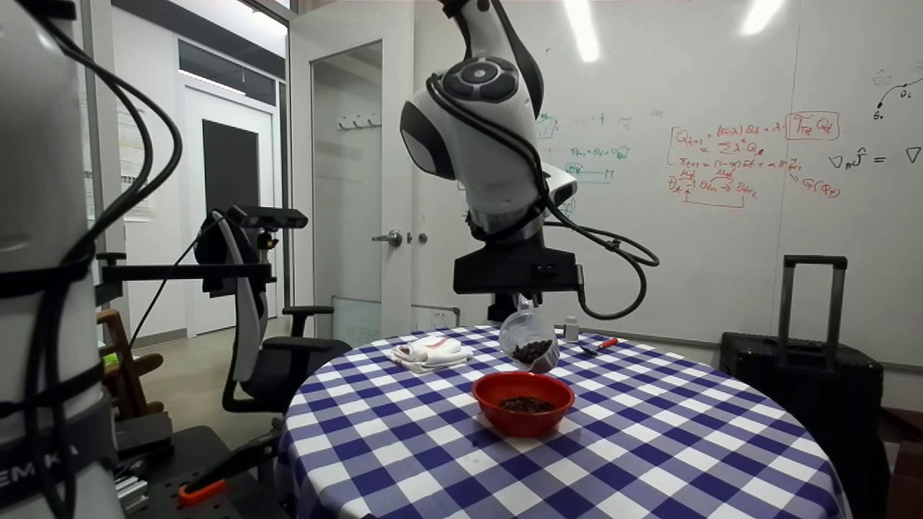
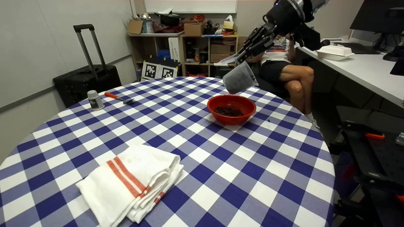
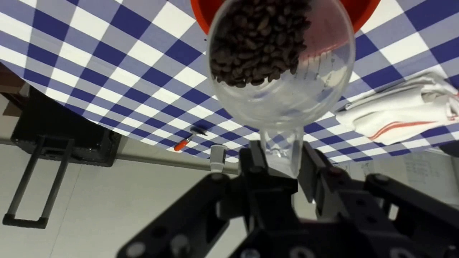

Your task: Pour some contents from the transparent jar into the bowl

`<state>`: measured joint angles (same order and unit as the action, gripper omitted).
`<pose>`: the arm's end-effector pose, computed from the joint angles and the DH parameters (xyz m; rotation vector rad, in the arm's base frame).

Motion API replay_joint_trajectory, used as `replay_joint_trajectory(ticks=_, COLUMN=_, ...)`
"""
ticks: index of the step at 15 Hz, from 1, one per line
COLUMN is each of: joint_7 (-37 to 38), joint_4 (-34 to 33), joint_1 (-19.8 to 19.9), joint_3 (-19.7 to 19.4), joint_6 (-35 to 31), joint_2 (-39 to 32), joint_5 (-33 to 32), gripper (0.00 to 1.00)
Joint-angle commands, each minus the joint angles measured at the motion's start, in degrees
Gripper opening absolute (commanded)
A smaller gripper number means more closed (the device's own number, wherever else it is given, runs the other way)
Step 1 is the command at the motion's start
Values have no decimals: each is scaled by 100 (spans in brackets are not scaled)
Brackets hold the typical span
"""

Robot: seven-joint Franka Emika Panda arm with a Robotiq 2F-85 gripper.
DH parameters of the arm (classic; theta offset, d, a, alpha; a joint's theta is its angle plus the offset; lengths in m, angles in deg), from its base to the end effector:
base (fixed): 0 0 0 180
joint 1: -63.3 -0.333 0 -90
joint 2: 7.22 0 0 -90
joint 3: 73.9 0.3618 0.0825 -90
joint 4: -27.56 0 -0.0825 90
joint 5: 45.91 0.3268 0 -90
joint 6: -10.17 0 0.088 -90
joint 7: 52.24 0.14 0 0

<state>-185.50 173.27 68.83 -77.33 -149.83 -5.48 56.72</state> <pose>0.4089 -0.0989 0.3461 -2.7576 -0.6906 -1.1524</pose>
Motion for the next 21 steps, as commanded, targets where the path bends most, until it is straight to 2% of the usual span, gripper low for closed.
replay_joint_trajectory(ticks=1, joint_7=598, joint_4=138, joint_1=-67, joint_3=92, joint_6=-477, joint_2=44, joint_5=-1194, gripper=7)
replay_joint_trajectory(ticks=8, joint_7=2969, joint_4=862, joint_1=-55, joint_3=19, joint_6=-1733, joint_2=-349, joint_5=-4612, gripper=7)
replay_joint_trajectory(ticks=11, joint_7=3875, joint_4=1157, joint_1=41, joint_3=-182, joint_6=-1907, joint_2=-563, joint_5=-6067, gripper=7)
replay_joint_trajectory(ticks=13, joint_7=4456, joint_4=1260, joint_1=119, joint_3=-358, joint_6=-1721, joint_2=-564, joint_5=-7024, gripper=7)
replay_joint_trajectory(ticks=15, joint_7=4864, joint_4=1181, joint_1=-122, joint_3=-831, joint_6=-1495, joint_2=-634, joint_5=-7696, gripper=7)
replay_joint_trajectory(ticks=16, joint_7=5603, joint_4=780, joint_1=-491, joint_3=-1082, joint_6=-1305, joint_2=-985, joint_5=-8211, gripper=7)
replay_joint_trajectory(ticks=17, joint_7=5686, joint_4=1255, joint_1=131, joint_3=-811, joint_6=-1205, joint_2=-488, joint_5=-8747, gripper=7)
replay_joint_trajectory(ticks=18, joint_7=5898, joint_4=1738, joint_1=-392, joint_3=-1414, joint_6=-1165, joint_2=-58, joint_5=-9079, gripper=7)
replay_joint_trajectory(ticks=19, joint_7=5882, joint_4=1159, joint_1=-305, joint_3=-1433, joint_6=-856, joint_2=-441, joint_5=-9171, gripper=7)
replay_joint_trajectory(ticks=20, joint_7=6681, joint_4=572, joint_1=-500, joint_3=-1429, joint_6=-399, joint_2=-540, joint_5=-9826, gripper=7)
replay_joint_trajectory(ticks=21, joint_7=6907, joint_4=432, joint_1=-500, joint_3=-1425, joint_6=-66, joint_2=-451, joint_5=-10121, gripper=7)
